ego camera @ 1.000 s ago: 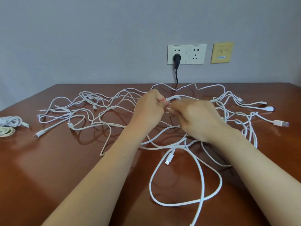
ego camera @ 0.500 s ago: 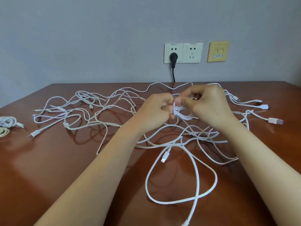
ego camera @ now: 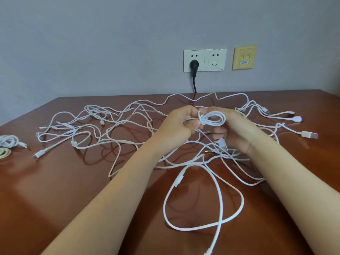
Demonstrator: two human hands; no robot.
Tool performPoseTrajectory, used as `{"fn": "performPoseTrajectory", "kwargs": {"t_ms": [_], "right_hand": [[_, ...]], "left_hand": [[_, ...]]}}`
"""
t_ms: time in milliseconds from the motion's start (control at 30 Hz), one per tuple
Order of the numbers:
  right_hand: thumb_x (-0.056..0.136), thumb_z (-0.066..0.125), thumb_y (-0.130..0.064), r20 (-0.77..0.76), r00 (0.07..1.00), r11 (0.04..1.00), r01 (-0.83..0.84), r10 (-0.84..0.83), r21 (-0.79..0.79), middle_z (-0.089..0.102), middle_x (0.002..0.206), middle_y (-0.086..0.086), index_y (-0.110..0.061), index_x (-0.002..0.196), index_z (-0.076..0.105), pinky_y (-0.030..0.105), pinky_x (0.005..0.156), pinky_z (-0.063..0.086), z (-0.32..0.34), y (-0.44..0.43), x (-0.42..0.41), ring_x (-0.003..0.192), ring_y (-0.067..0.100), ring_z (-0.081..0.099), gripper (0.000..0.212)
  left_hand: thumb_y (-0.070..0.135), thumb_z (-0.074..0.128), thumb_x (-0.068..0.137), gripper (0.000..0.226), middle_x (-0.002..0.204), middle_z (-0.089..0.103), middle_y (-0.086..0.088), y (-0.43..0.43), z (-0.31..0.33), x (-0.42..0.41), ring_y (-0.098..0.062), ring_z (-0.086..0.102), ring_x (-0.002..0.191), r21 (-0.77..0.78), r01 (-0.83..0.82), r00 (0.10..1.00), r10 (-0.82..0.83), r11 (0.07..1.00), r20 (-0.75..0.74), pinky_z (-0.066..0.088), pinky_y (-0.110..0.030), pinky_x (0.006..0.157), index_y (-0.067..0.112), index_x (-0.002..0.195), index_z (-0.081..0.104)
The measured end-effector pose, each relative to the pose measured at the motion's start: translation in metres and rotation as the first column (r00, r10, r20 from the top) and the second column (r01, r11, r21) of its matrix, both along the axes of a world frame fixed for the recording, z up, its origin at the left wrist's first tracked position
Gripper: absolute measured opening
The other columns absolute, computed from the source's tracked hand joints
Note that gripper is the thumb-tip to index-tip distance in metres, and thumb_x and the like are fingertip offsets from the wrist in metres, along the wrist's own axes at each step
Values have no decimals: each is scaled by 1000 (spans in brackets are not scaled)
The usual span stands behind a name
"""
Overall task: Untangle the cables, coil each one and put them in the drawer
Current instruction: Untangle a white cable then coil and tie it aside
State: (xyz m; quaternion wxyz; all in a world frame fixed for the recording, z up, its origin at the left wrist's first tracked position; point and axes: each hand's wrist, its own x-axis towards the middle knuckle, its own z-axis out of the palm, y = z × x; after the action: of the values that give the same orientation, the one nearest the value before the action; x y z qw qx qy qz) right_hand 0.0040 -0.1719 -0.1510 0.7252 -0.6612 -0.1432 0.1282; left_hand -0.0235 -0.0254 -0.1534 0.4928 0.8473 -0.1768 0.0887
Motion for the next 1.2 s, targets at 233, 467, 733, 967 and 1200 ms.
{"fn": "performPoseTrajectory", "kwargs": {"t_ms": [233,467,733,967,1200], "right_hand": [[90,37,-6,-142,990,996,-3,15,85,30,50,-5,-16,66,62,17,41,14,-2,0,4,36,4,17,36],[93,53,-16,107,991,985,96,-81,-142,33,45,-7,-14,73,66,15,40,21,-4,14,-1,40,5,24,23],[93,48,-22,722,687,605,544,77,-582,52,62,-2,-11,84,67,31,66,38,-9,24,-10,73,20,56,24],[93,47,-23,883,328,506,728,336,-463,65,75,8,-13,84,61,30,60,31,-4,18,-15,72,33,60,19],[80,65,-34,917,385,528,761,101,-378,62,67,0,-17,75,68,27,59,32,6,11,-18,65,26,56,18]], "left_hand": [[-2,49,91,34,68,61,7,-4,-2,2,-10,48,57,-152,-103,993,111,983,43,42,-32,70,23,78,32],[1,50,92,32,72,64,4,-3,-1,6,2,53,54,-342,-257,959,282,904,23,44,-24,67,26,80,33],[16,61,87,14,93,69,-1,2,-1,4,-27,63,91,-109,-434,889,445,894,112,47,-41,88,25,83,52],[17,60,89,4,92,67,-3,7,0,1,-24,57,94,98,-476,863,443,874,244,36,-28,72,15,91,63],[3,57,86,14,68,50,8,3,-1,0,-15,44,68,237,-307,943,261,922,206,28,-21,54,17,83,57]]}}
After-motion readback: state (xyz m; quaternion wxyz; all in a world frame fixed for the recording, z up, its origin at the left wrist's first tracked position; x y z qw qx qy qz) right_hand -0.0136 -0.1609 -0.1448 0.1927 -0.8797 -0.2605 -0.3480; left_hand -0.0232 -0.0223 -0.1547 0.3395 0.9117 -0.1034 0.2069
